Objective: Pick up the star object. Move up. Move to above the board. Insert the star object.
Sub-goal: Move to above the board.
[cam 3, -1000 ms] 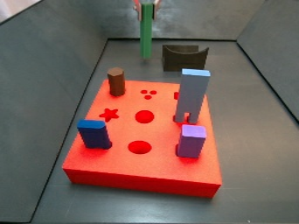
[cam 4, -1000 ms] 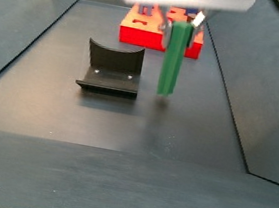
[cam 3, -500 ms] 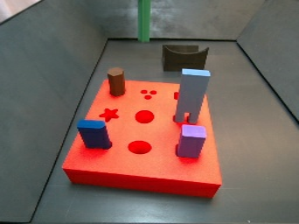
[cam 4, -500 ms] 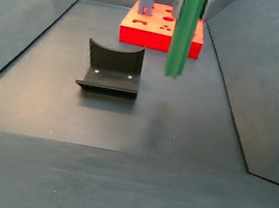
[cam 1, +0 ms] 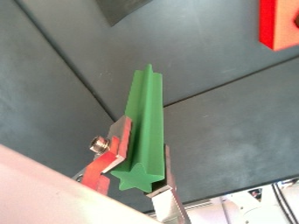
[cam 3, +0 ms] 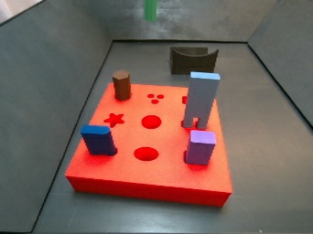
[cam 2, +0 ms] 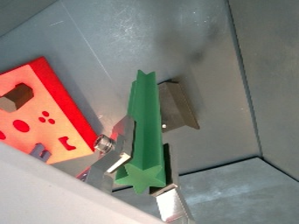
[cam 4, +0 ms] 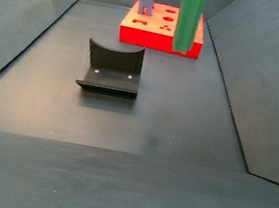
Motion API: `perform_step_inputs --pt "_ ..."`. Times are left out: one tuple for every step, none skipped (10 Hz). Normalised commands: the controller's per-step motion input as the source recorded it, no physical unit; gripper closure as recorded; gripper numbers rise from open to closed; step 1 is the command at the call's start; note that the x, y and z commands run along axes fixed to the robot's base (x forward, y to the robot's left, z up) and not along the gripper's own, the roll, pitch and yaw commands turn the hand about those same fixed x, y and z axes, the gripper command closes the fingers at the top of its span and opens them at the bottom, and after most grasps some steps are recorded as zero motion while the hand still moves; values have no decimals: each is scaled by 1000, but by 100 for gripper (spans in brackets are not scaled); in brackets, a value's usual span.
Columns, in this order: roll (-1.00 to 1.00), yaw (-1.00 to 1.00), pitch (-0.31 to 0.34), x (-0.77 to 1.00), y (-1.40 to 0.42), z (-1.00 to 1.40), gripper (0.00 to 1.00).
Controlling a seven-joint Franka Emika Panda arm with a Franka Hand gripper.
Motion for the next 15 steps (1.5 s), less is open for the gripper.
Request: perform_step_inputs --pt "112 -1000 19 27 -1000 205 100" --pt "109 -1000 6 19 -1000 214 100" --pt "51 -866 8 18 -1000 213 100" --pt "32 -592 22 19 -1000 213 100" --pt "11 -370 34 20 -1000 216 100" --pt "-7 -213 48 21 -1000 223 100" --pt "-19 -102 62 24 -1000 228 100" --pt "-17 -51 74 29 -1000 233 100" --pt "-10 -21 79 33 -1000 236 100" --pt "-7 -10 84 44 -1000 239 100" --pt "-7 -4 100 58 -1000 240 100" --pt "4 3 118 85 -1000 247 100" --pt "7 6 128 102 -884 218 100" --pt "10 6 135 101 -598 151 100" --pt "15 5 130 92 -358 91 100"
